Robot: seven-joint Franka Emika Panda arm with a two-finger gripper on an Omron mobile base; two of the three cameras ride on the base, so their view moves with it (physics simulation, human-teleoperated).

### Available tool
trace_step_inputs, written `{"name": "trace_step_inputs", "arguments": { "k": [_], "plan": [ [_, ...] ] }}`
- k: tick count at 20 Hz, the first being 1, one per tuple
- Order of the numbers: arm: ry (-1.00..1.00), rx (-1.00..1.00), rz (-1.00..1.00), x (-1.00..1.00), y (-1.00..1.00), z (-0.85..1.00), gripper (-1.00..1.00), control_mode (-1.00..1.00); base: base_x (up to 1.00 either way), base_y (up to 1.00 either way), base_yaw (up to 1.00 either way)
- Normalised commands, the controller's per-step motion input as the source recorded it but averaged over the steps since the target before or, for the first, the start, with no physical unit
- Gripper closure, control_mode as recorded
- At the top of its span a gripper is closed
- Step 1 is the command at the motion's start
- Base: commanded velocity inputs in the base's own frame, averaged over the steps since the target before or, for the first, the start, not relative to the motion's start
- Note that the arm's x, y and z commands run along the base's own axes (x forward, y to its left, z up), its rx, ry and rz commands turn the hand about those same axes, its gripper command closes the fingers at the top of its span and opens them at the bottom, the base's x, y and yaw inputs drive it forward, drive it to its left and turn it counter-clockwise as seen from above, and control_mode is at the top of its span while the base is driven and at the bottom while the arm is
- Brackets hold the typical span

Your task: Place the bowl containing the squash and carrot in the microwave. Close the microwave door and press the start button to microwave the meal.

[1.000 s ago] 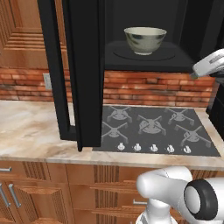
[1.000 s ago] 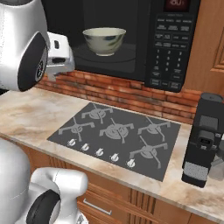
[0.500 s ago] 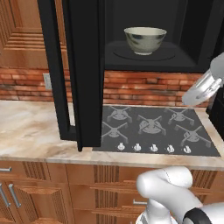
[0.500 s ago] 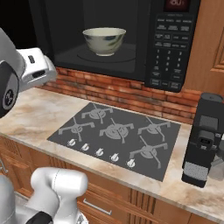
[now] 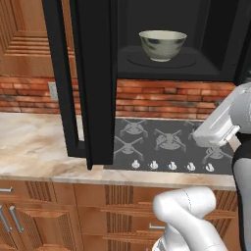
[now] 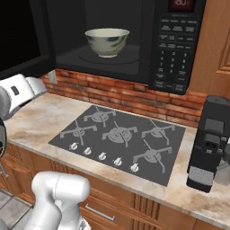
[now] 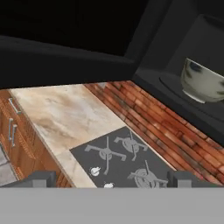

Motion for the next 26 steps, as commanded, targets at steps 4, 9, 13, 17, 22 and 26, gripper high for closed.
{"name": "trace_step_inputs", "arguments": {
  "k": [4, 9, 13, 17, 22, 26],
  "plan": [
    [0.0, -0.08, 0.0, -0.51, 0.46, 0.42, -1.0, -1.0, 0.0, 0.0, 0.0],
    [0.01, -0.15, 0.01, -0.58, 0.47, 0.32, -1.0, -1.0, 0.0, 0.0, 0.0],
    [-0.02, -0.19, 0.01, -0.5, 0.53, 0.06, -1.0, -1.0, 0.0, 0.0, 0.0],
    [-0.14, -0.16, 0.0, -0.31, 0.43, 0.0, -1.0, -1.0, 0.0, 0.0, 0.0],
    [-0.21, -0.13, 0.0, -0.19, 0.44, -0.06, -1.0, -1.0, 0.0, 0.0, 0.0],
    [-0.28, -0.11, 0.0, -0.13, 0.47, -0.25, -1.0, -1.0, 0.0, 0.0, 0.0]
  ]
}}
